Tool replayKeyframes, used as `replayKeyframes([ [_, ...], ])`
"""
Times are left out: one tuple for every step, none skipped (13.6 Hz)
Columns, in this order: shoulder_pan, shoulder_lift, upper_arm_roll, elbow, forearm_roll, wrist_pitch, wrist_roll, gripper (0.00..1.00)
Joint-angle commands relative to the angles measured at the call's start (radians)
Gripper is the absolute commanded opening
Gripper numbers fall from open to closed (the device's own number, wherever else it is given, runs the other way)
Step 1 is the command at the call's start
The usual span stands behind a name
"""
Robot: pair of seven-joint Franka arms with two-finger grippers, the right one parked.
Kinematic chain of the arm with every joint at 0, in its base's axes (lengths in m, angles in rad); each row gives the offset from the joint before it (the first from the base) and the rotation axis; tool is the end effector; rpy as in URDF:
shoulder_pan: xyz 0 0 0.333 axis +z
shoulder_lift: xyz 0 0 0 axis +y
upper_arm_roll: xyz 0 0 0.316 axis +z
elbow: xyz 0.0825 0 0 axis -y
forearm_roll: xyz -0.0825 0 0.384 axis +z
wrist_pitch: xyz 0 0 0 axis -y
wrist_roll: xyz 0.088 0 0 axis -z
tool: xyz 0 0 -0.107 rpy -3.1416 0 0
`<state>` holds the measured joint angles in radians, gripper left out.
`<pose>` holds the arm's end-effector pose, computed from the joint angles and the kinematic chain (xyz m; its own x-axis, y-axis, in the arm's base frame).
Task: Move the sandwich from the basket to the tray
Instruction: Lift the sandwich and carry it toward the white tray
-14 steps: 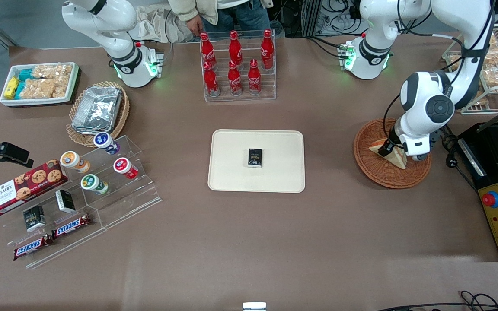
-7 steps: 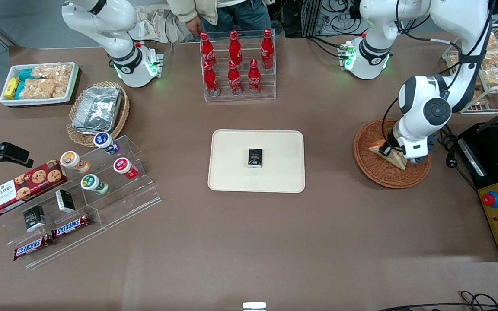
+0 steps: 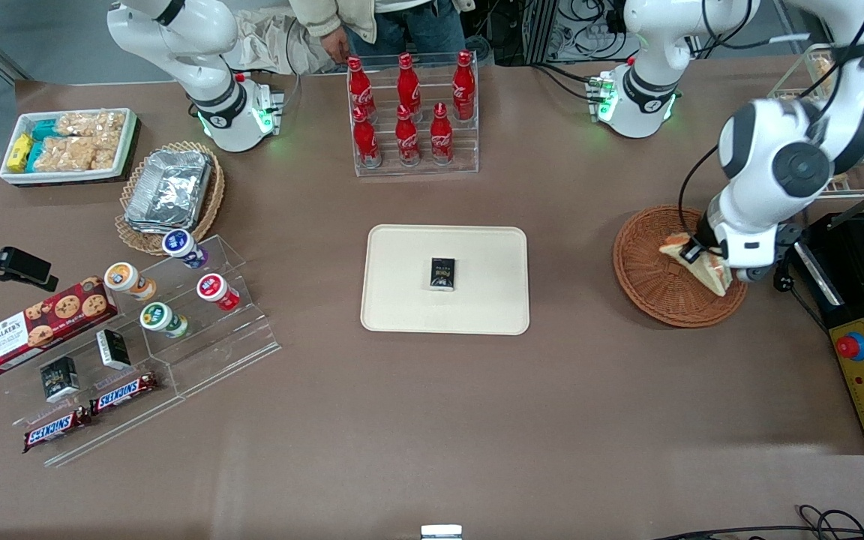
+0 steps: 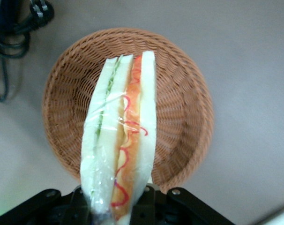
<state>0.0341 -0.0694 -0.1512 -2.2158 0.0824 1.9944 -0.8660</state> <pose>0.4955 -0.0537 0.3949 0.7553 0.6542 -0.0391 0.6403 -0.7494 -0.1685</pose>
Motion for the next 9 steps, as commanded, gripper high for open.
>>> replayKeyframes([
  [-0.005,0.028,-0.048,0.233,-0.050,-0.233,0.102,0.00],
  [-0.005,0.028,-0.063,0.276,-0.078,-0.279,0.139,0.00],
  [-0.007,0.029,-0.085,0.301,-0.108,-0.298,0.154,0.00],
  [-0.007,0.029,-0.125,0.310,-0.112,-0.298,0.160,0.00],
  [-0.007,0.033,-0.169,0.314,-0.113,-0.295,0.159,0.00],
  [-0.007,0.040,-0.209,0.314,-0.113,-0.280,0.162,0.00],
  [-0.007,0.054,-0.249,0.314,-0.113,-0.264,0.166,0.00],
  [-0.007,0.062,-0.290,0.305,-0.116,-0.235,0.174,0.00],
  [-0.007,0.078,-0.330,0.295,-0.116,-0.197,0.174,0.00],
])
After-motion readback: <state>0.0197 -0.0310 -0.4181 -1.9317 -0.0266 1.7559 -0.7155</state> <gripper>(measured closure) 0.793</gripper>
